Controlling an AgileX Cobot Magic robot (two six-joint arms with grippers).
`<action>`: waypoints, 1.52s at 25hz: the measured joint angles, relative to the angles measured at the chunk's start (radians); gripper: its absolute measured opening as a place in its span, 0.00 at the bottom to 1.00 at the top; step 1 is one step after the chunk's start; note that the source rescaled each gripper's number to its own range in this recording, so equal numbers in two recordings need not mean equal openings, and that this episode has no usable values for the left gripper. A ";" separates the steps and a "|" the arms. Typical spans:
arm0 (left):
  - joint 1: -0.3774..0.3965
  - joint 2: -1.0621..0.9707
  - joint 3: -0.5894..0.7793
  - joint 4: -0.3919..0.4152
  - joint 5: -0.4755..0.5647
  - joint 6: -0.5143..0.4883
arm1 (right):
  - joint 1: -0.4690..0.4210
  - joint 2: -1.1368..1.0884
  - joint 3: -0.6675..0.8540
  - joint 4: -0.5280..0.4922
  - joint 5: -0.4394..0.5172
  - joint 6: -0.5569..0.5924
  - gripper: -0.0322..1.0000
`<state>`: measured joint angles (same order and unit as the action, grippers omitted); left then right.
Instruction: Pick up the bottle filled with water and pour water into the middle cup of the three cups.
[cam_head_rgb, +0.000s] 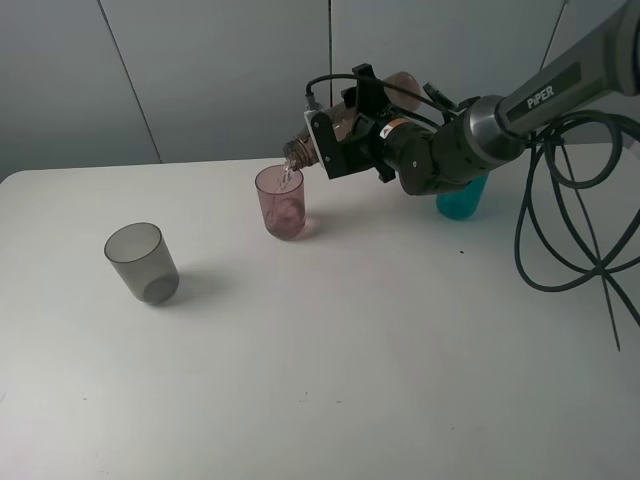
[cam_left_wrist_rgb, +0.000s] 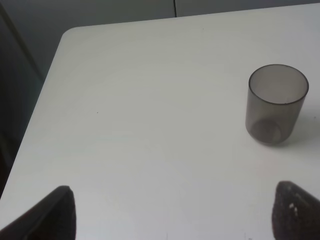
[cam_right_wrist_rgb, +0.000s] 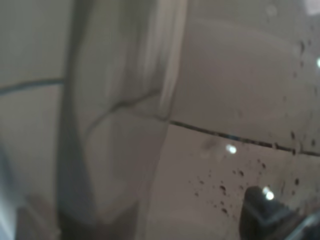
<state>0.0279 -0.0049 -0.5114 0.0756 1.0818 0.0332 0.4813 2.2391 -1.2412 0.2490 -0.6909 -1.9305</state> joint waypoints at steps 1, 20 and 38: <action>0.000 0.000 0.000 0.000 0.000 0.000 | 0.000 0.000 0.000 0.000 -0.001 -0.009 0.05; 0.000 0.000 0.000 0.000 0.000 -0.004 | 0.000 0.000 0.000 -0.021 -0.017 -0.101 0.05; 0.000 0.000 0.000 0.000 0.000 -0.004 | 0.006 0.000 -0.039 -0.112 -0.058 -0.157 0.05</action>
<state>0.0279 -0.0049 -0.5114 0.0756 1.0818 0.0291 0.4877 2.2391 -1.2806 0.1371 -0.7492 -2.0879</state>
